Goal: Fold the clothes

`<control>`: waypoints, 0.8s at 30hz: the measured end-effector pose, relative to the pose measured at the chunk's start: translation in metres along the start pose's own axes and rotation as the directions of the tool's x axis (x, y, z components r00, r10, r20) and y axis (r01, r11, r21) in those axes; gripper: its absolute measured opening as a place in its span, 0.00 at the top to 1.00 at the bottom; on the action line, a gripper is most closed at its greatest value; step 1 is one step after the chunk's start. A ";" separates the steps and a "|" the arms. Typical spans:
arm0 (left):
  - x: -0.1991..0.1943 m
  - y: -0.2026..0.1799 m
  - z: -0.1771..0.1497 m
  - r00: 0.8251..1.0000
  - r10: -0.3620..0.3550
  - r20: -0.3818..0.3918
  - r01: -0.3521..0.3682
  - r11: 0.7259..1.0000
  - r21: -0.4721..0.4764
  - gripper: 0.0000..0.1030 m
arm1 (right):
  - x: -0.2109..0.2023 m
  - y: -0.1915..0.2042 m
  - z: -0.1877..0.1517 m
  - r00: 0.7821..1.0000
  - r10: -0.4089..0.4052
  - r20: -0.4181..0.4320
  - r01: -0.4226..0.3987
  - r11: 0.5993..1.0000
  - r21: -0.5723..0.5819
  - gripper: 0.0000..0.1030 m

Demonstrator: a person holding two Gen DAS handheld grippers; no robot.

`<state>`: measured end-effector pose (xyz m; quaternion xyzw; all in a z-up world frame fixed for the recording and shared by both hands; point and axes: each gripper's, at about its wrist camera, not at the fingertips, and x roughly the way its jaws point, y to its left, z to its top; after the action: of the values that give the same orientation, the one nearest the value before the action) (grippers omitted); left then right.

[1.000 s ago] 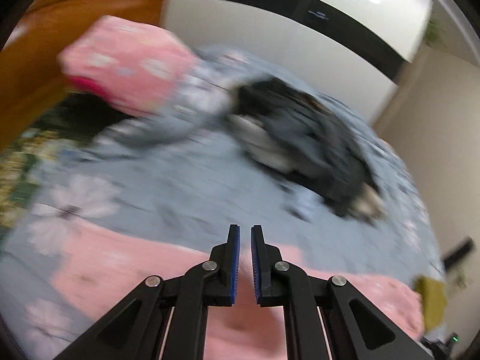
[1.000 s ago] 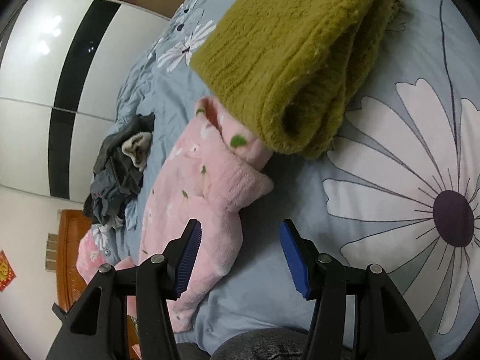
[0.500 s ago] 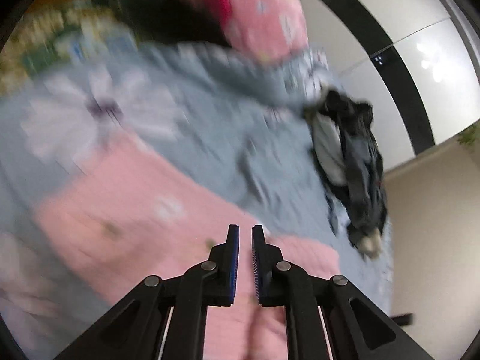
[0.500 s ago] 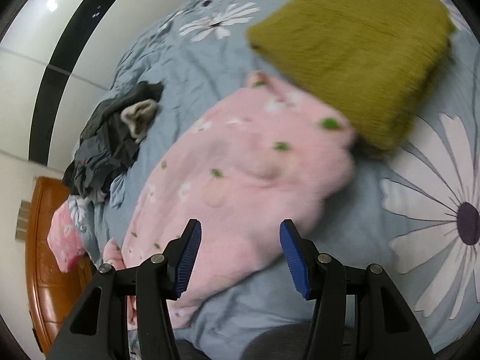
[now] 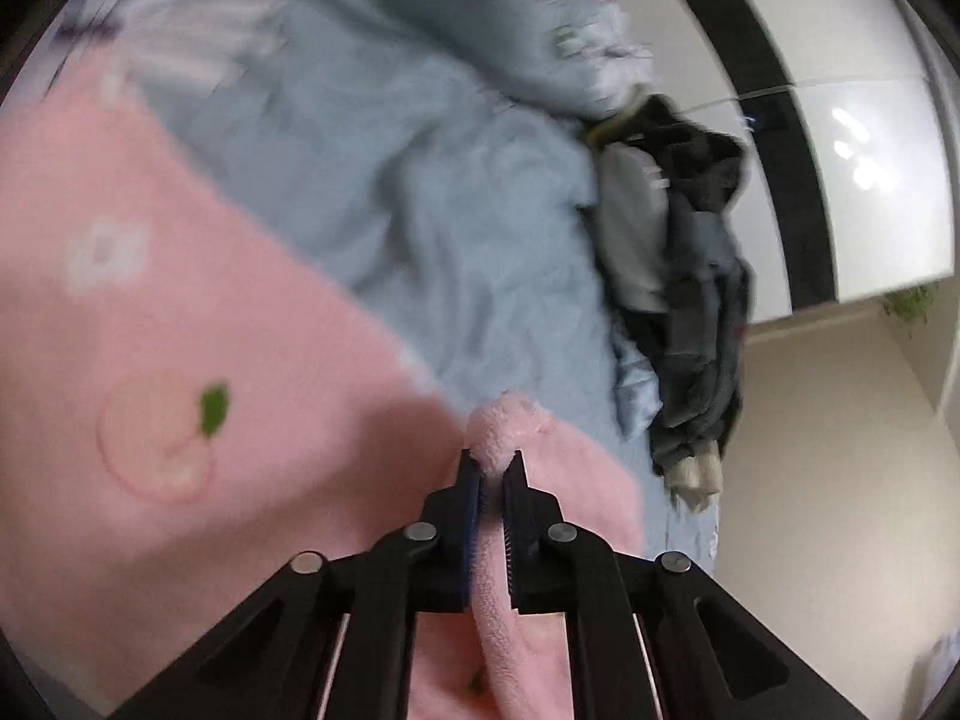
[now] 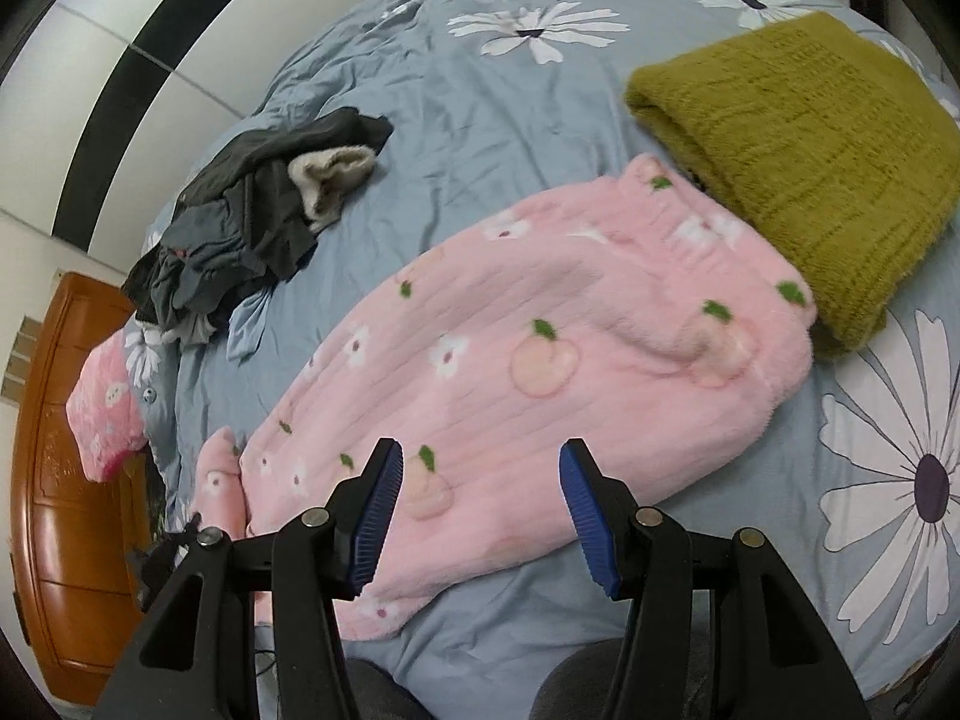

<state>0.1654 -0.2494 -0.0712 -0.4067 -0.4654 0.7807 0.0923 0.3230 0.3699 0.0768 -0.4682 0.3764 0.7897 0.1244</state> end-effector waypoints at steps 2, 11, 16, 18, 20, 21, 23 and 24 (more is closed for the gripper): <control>-0.034 -0.015 0.017 0.994 -0.056 0.089 0.051 0.997 0.057 0.94 | 0.003 0.006 0.000 1.000 0.002 -0.007 -0.002 1.000 -0.013 0.46; -0.168 0.104 0.038 0.897 0.269 0.350 -0.237 0.962 -0.132 0.94 | 0.019 0.023 -0.005 0.999 0.004 -0.043 -0.007 0.997 -0.079 0.46; -0.171 0.156 0.012 0.885 0.362 0.293 -0.299 0.924 -0.238 0.94 | 0.025 0.022 -0.007 0.998 -0.002 -0.062 -0.003 0.997 -0.074 0.46; -0.172 0.153 0.011 0.880 0.367 0.300 -0.311 0.925 -0.221 0.93 | 0.026 0.024 -0.006 0.998 -0.003 -0.064 -0.002 0.997 -0.079 0.46; -0.171 0.147 0.014 0.872 0.382 0.306 -0.335 0.921 -0.197 0.93 | 0.025 0.027 -0.005 0.998 -0.003 -0.060 -0.002 0.996 -0.086 0.46; -0.169 0.147 0.015 0.866 0.400 0.300 -0.358 0.915 -0.188 0.93 | 0.024 0.029 -0.005 0.998 -0.001 -0.057 -0.004 0.996 -0.091 0.46; -0.160 0.150 0.016 0.857 0.439 0.268 -0.405 0.897 -0.176 0.89 | 0.023 0.031 -0.005 0.998 0.001 -0.056 -0.006 0.995 -0.100 0.46; -0.156 0.151 0.015 0.857 0.448 0.255 -0.415 0.893 -0.173 0.89 | 0.023 0.032 -0.006 0.998 0.001 -0.057 -0.007 0.995 -0.102 0.46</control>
<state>0.2917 -0.4242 -0.1027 -0.3871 -0.4137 0.8048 -0.1770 0.2965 0.3401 0.0712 -0.4956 0.3398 0.7944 0.0880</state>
